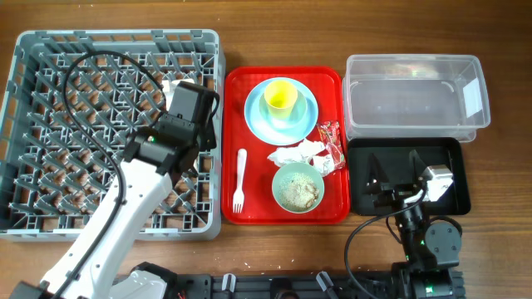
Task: Sort waste into correct bins and load items into the dishwasher rack
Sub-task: 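Carry the white spoon with left gripper and drop it into the rack, then return left gripper to the tray and grasp the white fork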
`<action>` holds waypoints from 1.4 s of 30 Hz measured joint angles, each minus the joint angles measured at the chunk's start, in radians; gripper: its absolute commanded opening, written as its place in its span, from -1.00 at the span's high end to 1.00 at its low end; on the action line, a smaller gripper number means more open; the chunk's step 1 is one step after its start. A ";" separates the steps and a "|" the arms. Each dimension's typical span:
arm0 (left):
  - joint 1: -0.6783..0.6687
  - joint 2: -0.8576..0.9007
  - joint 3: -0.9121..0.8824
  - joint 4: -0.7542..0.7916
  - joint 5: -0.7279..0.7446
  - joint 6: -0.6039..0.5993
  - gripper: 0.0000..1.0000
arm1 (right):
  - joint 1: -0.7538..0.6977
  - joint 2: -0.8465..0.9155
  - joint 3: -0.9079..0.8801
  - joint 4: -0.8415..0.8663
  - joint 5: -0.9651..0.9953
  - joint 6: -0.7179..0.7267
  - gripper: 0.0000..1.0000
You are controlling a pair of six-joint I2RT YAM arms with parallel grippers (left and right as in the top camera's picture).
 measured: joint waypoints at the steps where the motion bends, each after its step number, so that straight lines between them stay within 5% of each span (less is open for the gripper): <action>1: 0.005 0.014 0.000 -0.001 0.000 0.014 0.92 | 0.000 0.000 0.000 0.000 0.000 0.000 -1.00; 13: 0.005 0.304 0.000 0.013 -0.004 0.078 0.88 | 0.000 0.000 0.000 0.000 0.000 0.000 -0.99; 16: 0.005 0.306 0.000 0.021 -0.018 0.081 0.63 | 0.000 0.000 0.000 0.000 0.000 0.000 -0.99; 25: 0.002 0.306 0.002 0.026 -0.015 0.083 0.67 | 0.000 0.000 0.000 0.000 0.000 0.000 -0.99; 29: -0.010 0.239 0.084 -0.092 -0.020 0.037 0.59 | 0.000 0.000 0.000 0.000 0.000 0.000 -0.99; 34: -0.108 0.016 0.161 -0.144 0.154 -0.037 0.48 | 0.000 0.000 0.000 0.000 0.000 0.000 -0.99; 42: -0.346 0.087 0.015 -0.144 0.212 -0.164 0.52 | 0.000 0.000 0.000 0.000 0.000 0.000 -1.00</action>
